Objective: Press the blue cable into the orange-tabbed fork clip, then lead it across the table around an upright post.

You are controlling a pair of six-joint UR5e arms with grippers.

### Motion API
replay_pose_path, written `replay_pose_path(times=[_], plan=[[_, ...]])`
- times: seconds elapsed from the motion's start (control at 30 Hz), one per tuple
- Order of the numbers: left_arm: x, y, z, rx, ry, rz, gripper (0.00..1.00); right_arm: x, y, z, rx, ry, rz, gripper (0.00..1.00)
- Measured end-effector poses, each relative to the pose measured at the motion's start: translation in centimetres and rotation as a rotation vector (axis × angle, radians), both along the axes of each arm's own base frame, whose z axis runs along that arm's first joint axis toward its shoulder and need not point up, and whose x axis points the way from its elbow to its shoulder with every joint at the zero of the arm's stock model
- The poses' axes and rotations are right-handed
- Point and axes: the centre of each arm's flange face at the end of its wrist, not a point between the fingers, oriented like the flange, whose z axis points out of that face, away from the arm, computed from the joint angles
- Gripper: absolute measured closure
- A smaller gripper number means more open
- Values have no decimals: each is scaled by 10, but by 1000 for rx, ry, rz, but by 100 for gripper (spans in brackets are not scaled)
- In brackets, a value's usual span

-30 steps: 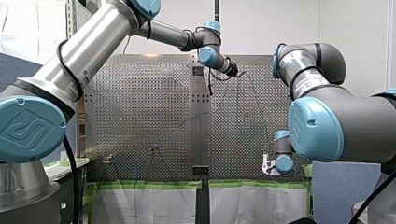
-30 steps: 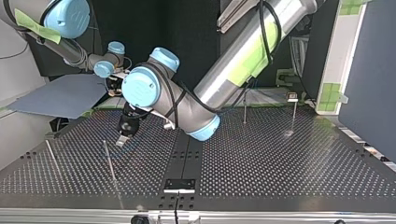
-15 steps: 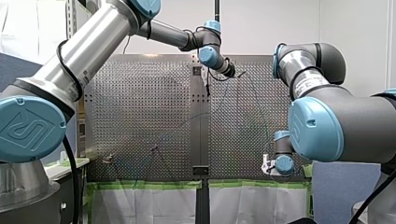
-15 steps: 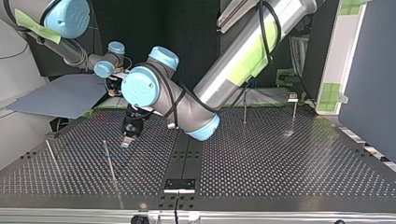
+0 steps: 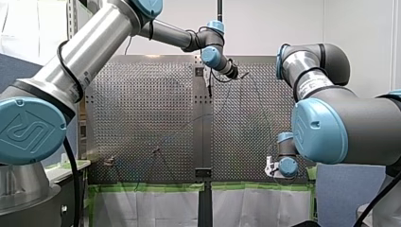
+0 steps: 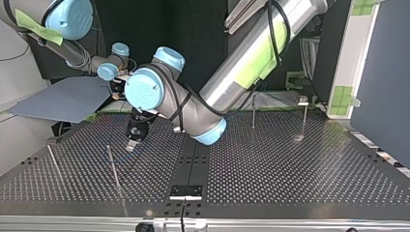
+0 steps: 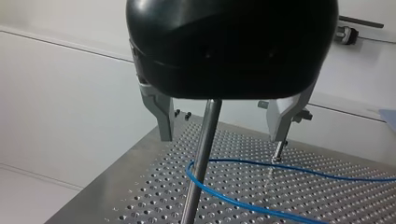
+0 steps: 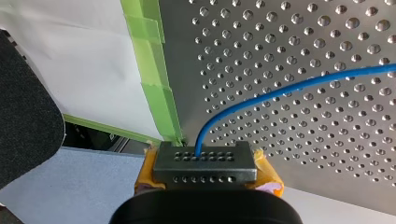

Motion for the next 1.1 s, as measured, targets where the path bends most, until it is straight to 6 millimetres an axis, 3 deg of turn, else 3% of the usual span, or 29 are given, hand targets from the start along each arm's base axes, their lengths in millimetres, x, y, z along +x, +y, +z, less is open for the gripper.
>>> replay_pose_path(times=[0.43, 0.6, 1.1], plan=[[-1, -1, 0, -4, 2, -5, 2, 0, 3, -5, 8, -8, -4, 100], [-1, -1, 0, -5, 4, -5, 2, -1, 10, -22, 32, -9, -11, 100], [-1, -1, 0, -10, 8, -2, 2, -12, 17, -51, 51, -42, -52, 100]])
